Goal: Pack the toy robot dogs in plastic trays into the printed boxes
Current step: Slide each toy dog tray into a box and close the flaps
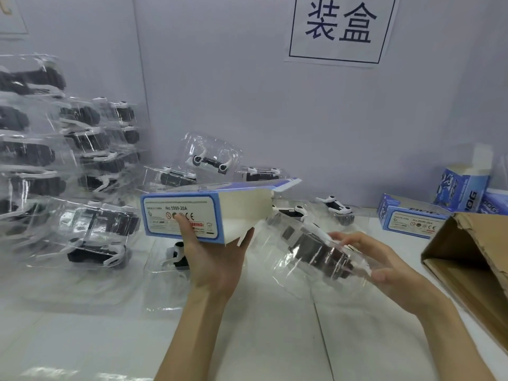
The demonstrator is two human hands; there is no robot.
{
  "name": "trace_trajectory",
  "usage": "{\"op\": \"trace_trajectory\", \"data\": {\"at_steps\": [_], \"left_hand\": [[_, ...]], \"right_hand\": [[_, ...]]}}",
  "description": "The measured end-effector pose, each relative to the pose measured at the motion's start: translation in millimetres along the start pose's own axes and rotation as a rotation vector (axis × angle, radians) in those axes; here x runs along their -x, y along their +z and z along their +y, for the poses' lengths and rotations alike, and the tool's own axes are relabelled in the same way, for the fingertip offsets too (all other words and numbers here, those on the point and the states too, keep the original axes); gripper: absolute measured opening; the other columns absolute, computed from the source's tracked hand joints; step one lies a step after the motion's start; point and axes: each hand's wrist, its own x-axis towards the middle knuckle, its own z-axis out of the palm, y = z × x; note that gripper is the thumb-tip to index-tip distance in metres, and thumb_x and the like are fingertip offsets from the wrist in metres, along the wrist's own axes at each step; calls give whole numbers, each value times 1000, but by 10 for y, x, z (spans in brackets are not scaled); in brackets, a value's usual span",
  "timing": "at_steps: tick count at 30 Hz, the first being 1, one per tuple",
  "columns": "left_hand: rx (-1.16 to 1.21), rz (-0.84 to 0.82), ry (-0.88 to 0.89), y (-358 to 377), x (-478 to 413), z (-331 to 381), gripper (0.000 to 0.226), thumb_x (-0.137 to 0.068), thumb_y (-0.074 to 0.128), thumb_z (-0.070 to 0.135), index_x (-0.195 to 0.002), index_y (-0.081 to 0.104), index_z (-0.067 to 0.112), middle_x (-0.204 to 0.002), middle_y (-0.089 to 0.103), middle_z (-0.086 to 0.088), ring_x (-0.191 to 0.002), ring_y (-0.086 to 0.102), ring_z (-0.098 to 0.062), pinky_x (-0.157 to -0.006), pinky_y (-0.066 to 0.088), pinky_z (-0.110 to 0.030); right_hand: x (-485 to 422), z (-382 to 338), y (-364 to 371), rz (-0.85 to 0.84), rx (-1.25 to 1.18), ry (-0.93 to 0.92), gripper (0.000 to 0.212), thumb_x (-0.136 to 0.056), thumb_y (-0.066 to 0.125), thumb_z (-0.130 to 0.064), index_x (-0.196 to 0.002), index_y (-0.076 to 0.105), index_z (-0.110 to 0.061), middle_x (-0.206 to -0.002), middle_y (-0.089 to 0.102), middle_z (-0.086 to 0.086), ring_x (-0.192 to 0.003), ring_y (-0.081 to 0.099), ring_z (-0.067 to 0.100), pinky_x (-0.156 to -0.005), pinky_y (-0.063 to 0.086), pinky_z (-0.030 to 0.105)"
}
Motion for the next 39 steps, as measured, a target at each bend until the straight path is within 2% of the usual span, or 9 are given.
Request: {"op": "trace_trajectory", "data": {"at_steps": [4, 7, 17, 22, 25, 29, 33, 36, 39], "left_hand": [[-45, 14, 34, 28, 24, -48, 44, -93, 50, 65, -121, 71, 40, -131, 68, 2, -122, 64, -24, -93, 56, -49], [-42, 28, 50, 57, 48, -42, 37, -92, 52, 61, -111, 76, 40, -125, 70, 3, -120, 65, -23, -109, 45, -55], [-58, 30, 3, 88, 71, 9, 51, -86, 56, 57, -130, 63, 32, -122, 70, 1, -122, 59, -27, -117, 31, -61], [-167, -12, -2, 87, 88, -38, 41, -95, 54, 52, -128, 63, 29, -117, 73, 3, -111, 67, -17, -99, 54, -40], [-297, -53, 22, 106, 96, -92, 59, -82, 72, 54, -130, 55, 25, -108, 75, 4, -98, 72, -12, -80, 57, -25], [-390, -66, -19, 127, 99, -206, 107, -38, 90, 72, -129, 52, 29, -108, 75, 11, -98, 71, -8, -80, 56, -21], [-462, -61, -33, 115, 100, -281, 87, -46, 85, 69, -120, 53, 36, -100, 76, 17, -94, 71, -3, -96, 54, -31], [-380, -116, -81, 134, 123, -254, 97, -47, 92, 65, -128, 52, 29, -109, 75, 7, -100, 71, -10, -86, 57, -27], [-281, -166, -170, 168, 159, -214, 99, -53, 94, 58, -136, 51, 24, -117, 73, -1, -107, 70, -15, -85, 56, -26]], "right_hand": [[-67, 23, 104, 127, 26, -42, 63, -53, 78, -42, -112, 66, -22, -144, 53, -10, -135, 48, 9, -104, 40, 47], [-109, 35, 165, 258, 50, -64, 59, -51, 77, -40, -108, 67, -27, -143, 53, -16, -135, 47, 5, -100, 43, 47], [-106, 40, 160, 221, -40, -91, 61, -54, 75, -34, -112, 65, -20, -142, 55, -8, -133, 50, 8, -102, 44, 48], [-142, 41, 286, 325, 47, -78, 58, -51, 79, -39, -108, 66, -31, -141, 54, -18, -131, 49, -3, -103, 42, 46], [-174, 33, 431, 390, 34, -108, 55, -51, 80, -40, -104, 66, -31, -141, 53, -15, -135, 48, 6, -98, 49, 41], [-197, 57, 550, 356, 10, -173, 63, -58, 81, -40, -116, 61, -27, -138, 58, -10, -130, 53, 11, -83, 54, 24], [-249, 81, 546, 365, -215, -184, 66, -66, 74, -16, -127, 50, -13, -134, 63, 0, -125, 59, 21, -95, 54, 34], [-218, -7, 482, 228, -515, -223, 56, -81, 54, 7, -134, 41, -2, -134, 61, 10, -122, 59, 28, -104, 50, 42], [-181, -69, 430, 169, -620, -285, 73, -68, 80, -12, -131, 43, -8, -129, 62, 9, -118, 61, 25, -104, 49, 46]]}}
